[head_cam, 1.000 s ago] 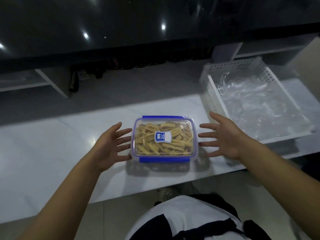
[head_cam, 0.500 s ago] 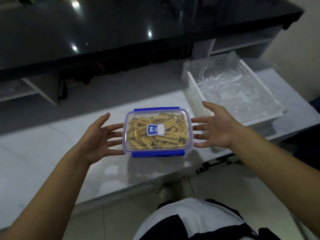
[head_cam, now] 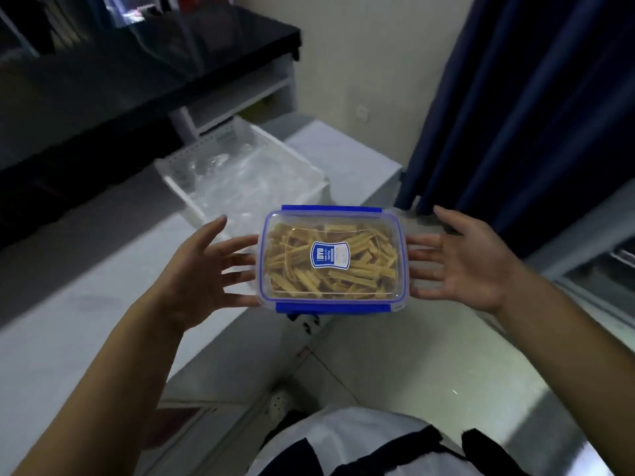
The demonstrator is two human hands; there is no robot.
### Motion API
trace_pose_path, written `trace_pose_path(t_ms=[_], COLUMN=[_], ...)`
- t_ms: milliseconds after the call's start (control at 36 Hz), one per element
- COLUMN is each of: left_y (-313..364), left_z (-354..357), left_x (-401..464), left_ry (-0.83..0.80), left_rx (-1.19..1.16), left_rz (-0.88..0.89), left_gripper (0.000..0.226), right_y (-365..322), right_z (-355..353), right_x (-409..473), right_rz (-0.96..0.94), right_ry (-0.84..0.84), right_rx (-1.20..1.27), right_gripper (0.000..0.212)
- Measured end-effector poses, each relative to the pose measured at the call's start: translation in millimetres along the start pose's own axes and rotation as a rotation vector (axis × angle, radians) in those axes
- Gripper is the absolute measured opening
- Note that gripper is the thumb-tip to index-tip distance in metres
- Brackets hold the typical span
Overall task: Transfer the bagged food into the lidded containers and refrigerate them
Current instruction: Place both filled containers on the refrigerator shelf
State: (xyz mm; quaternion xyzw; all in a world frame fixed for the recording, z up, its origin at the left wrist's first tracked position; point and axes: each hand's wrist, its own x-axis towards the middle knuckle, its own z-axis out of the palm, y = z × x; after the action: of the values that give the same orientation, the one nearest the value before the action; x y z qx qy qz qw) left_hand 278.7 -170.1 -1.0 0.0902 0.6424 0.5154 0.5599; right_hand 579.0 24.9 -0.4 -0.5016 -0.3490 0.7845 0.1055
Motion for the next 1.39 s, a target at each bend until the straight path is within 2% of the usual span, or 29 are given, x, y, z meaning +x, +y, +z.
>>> trace_pose_path(t_ms=[167, 333, 417, 556, 722, 944, 1139, 1194, 1389], left_y=[-29, -63, -71, -76, -85, -89, -104, -105, -117], left_z=[146, 282, 338, 430, 540, 668, 743, 757, 784], left_x=[50, 74, 85, 113, 161, 212, 230, 236, 251], left_ry=[-0.271, -0.387, -0.454, -0.565, -0.635, -0.679, -0.622, -0.613, -0.510], left_rx=[0.122, 0.213, 0.298, 0.430, 0.512, 0.500, 0.550, 0.522, 0.345], left_rz=[-0.133, -0.271, -0.282, -0.351, -0.401, -0.455, -0.425, -0.431, -0.438], left_gripper=[0.061, 0.057, 0.063, 0.060, 0.056, 0.044, 0.021, 0.022, 0.039], right_y=[36, 62, 74, 90, 74, 20, -9, -16, -49], right_z=[-140, -256, -302, -368, -446, -544, -617, -639, -728], right_x=[-47, -83, -95, -106, -102, -93, -83, -76, -47], right_rz=[-0.052, -0.061, -0.072, -0.088, -0.074, -0.063, -0.054, -0.048, -0.040], right_ry=[0.240, 0.429, 0.477, 0.552, 0.640, 0.769, 0.772, 0.744, 0.506], right_rx=[0.160, 0.301, 0.386, 0.524, 0.617, 0.644, 0.656, 0.659, 0.625], right_gripper=[0.064, 0.062, 0.062, 0.061, 0.048, 0.048, 0.038, 0.037, 0.059])
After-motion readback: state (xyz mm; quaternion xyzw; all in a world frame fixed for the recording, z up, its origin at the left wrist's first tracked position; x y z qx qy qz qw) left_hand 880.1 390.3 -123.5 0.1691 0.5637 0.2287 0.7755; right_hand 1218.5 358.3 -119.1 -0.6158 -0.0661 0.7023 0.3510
